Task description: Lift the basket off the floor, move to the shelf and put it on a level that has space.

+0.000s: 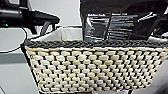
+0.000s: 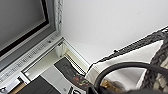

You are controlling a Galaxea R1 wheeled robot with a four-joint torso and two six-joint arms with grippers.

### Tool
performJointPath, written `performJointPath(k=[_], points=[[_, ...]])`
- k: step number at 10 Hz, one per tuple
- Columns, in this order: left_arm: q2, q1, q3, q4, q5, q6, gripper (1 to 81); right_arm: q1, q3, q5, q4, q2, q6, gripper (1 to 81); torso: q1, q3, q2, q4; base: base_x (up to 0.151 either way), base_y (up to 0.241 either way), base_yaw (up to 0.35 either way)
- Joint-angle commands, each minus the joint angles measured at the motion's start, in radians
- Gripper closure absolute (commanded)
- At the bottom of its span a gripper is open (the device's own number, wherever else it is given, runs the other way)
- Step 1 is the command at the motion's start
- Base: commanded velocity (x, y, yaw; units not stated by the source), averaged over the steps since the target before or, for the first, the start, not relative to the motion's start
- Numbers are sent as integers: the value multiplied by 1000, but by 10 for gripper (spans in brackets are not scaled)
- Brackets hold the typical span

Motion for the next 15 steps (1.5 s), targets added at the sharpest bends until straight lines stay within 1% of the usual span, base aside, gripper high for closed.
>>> performJointPath(k=[1,3,5,7,9,11,13,14,15], points=[[78,-156,-116,-13,-80,12,811,183,-107,61,30,79,-7,811,0,0,0,0,0,0,0],[99,-156,-147,-13,-78,12,811,210,-153,60,43,117,-7,811,0,0,0,0,0,0,0],[128,-177,-185,-13,-78,12,811,227,-188,37,44,149,-7,811,0,0,0,0,0,0,0],[161,-179,-231,-13,-64,12,811,230,-216,37,43,154,-7,811,0,0,0,0,0,0,0],[208,-182,-280,-8,-57,13,811,223,-243,37,27,166,-9,811,0,0,0,0,0,0,0],[245,-184,-328,-1,-55,15,811,215,-297,37,9,209,-12,811,0,0,0,0,0,0,0],[275,-182,-383,4,-12,22,811,195,-351,35,-8,250,-18,811,1,0,0,0,0,0,0],[286,-177,-414,4,-6,27,811,184,-377,30,-20,267,-20,811,0,0,0,0,0,0,0],[300,-167,-449,10,21,32,811,174,-412,30,-36,295,-20,811,0,0,0,0,0,0,0]])
